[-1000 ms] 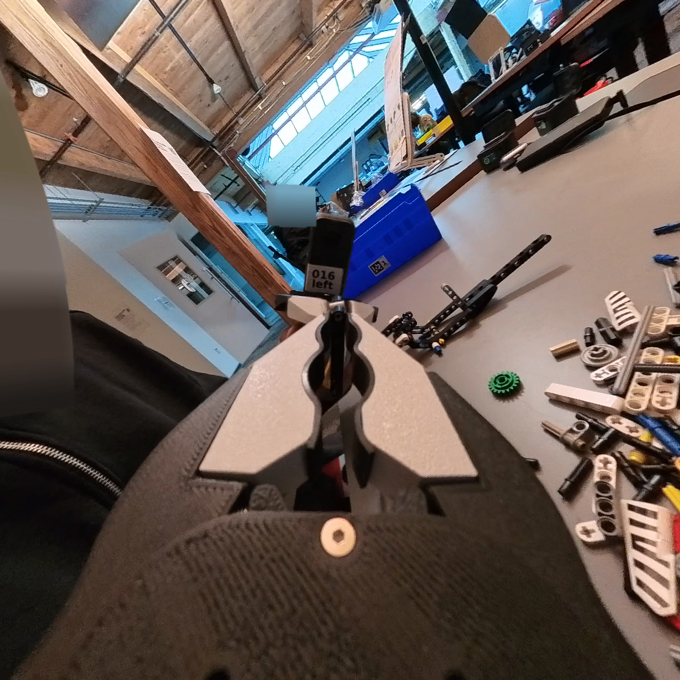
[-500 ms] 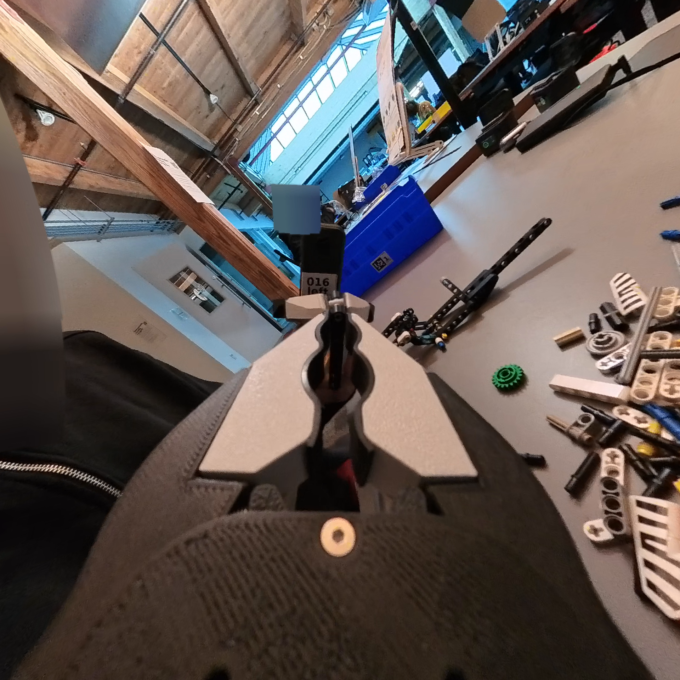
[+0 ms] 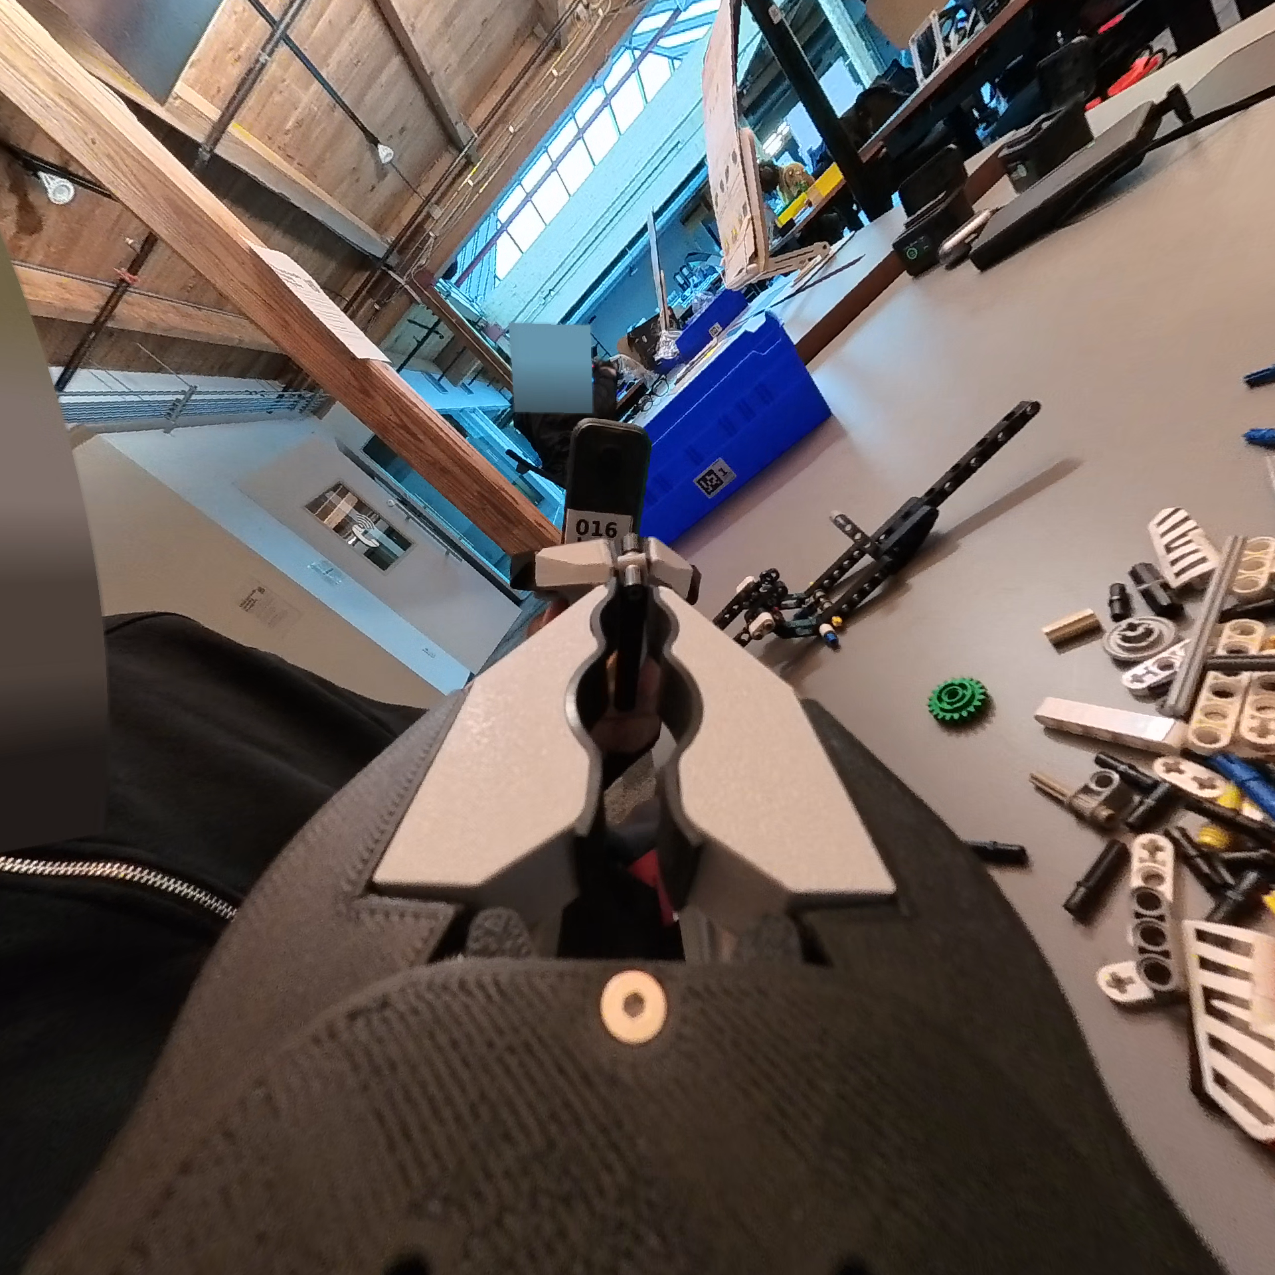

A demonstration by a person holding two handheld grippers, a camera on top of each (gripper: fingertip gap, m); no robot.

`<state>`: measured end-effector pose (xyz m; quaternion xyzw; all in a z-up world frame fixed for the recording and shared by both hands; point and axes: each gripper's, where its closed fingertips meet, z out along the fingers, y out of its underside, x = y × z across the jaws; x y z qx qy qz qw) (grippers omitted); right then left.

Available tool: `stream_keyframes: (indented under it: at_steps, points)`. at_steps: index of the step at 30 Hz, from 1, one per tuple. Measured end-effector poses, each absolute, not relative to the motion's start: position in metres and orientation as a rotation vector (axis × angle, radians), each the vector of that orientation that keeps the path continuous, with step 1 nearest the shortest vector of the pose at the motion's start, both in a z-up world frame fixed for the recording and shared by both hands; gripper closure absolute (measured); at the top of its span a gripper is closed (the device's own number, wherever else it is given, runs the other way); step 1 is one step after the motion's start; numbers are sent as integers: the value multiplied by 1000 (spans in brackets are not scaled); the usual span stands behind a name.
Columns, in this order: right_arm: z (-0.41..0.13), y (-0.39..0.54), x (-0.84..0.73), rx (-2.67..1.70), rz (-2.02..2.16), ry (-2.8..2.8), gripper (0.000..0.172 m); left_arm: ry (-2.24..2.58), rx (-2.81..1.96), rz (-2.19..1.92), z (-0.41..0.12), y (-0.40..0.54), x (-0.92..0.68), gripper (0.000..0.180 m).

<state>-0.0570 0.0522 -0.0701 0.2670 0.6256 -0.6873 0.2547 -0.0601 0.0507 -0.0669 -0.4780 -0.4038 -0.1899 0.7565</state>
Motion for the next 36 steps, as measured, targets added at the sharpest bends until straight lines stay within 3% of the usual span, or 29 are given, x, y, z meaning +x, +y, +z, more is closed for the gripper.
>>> stream_keyframes:
  at_steps: [14,17,36]
  points:
    - [-69,53,-50,640,-1887,1703,167,-781,-1153,-358,-65,51,-51,178]
    - [-68,51,-48,629,-1895,1738,168,-754,-1119,-386,-60,49,-48,170]
    - [-71,38,-52,691,-1933,1762,167,-832,-1039,-426,-62,38,-60,177]
